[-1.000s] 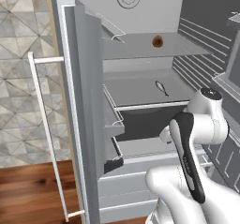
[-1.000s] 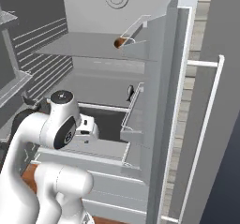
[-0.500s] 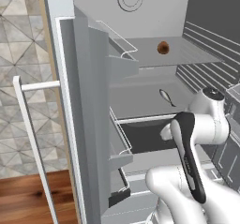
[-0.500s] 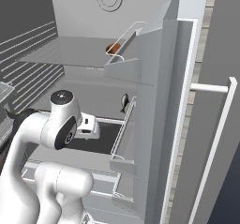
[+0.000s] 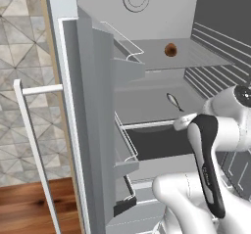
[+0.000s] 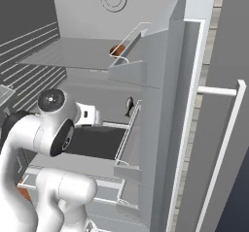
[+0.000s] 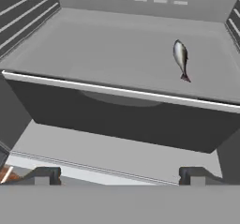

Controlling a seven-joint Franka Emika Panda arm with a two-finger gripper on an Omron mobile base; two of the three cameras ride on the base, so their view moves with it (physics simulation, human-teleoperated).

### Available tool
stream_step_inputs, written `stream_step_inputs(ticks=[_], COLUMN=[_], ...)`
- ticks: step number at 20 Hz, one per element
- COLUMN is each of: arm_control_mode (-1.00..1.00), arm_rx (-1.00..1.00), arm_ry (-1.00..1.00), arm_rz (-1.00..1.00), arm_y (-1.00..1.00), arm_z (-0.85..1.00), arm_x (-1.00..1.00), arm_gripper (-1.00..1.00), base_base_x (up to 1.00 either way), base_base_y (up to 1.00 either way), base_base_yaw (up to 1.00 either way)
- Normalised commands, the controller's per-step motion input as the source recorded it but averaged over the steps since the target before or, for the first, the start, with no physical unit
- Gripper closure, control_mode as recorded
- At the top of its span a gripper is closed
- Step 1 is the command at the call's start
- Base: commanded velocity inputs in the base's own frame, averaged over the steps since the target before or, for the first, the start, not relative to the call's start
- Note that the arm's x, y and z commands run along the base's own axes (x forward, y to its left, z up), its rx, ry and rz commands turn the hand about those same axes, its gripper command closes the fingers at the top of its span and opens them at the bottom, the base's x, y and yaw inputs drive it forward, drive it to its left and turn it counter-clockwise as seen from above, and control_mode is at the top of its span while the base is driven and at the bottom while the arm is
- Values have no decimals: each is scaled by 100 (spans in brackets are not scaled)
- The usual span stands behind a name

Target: Place one potato and one fish in each tupperware on the nearby counter, to pack two identical lunches.

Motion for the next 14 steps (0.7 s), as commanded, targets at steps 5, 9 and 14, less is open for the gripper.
stream_step_inputs(ticks=[5, 9, 14], arm_control_mode=[-100, -100, -100], arm_rx=[1, 6, 3], arm_ry=[-34, -15, -5], arm_rz=[0, -3, -6], arm_y=[0, 0, 0], arm_z=[30, 37, 67], arm_x=[18, 23, 15], arm_gripper=[-100, -100, -100], base_base_x=[0, 0, 0], base_base_y=[0, 0, 0], base_base_yaw=[0, 0, 0])
